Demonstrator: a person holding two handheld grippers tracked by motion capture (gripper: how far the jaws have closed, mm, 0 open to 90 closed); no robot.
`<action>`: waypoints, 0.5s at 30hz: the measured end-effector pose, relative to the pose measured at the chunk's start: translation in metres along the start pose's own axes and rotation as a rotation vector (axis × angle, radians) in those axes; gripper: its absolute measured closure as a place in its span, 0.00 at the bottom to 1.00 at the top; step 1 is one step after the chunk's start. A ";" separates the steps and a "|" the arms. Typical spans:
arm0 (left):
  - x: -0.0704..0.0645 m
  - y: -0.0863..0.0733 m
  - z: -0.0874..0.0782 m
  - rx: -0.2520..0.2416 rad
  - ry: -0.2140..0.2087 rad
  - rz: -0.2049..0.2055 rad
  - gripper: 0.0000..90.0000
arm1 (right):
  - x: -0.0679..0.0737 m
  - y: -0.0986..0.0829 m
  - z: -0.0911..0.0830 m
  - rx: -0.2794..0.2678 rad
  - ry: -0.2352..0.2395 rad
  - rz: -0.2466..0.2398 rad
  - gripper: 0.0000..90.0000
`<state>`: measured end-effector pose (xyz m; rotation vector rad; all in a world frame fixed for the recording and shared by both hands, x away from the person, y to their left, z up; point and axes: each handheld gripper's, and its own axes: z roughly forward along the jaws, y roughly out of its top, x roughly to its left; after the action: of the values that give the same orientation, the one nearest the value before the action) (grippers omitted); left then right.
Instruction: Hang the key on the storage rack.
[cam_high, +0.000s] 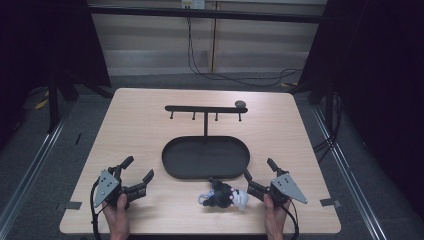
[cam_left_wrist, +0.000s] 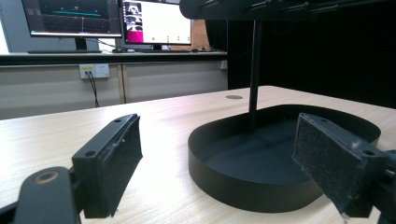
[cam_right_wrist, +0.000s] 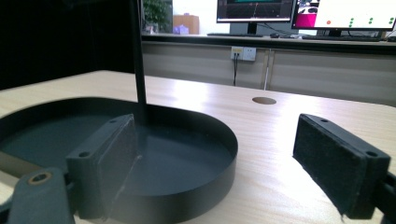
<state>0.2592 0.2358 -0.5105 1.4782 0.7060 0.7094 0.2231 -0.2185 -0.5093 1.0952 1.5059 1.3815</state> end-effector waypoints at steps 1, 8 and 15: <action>-0.001 0.000 0.000 -0.003 0.018 -0.012 0.17 | 0.000 0.000 0.000 0.004 0.007 -0.004 0.14; -0.001 0.000 0.000 -0.003 0.018 -0.012 0.17 | -0.002 0.000 -0.001 -0.008 0.014 0.019 0.17; 0.000 0.000 0.000 -0.001 0.003 -0.004 0.17 | -0.002 0.000 0.000 0.015 0.000 0.017 0.17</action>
<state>0.2591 0.2356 -0.5106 1.4747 0.7103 0.7090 0.2235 -0.2203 -0.5088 1.1201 1.5124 1.3835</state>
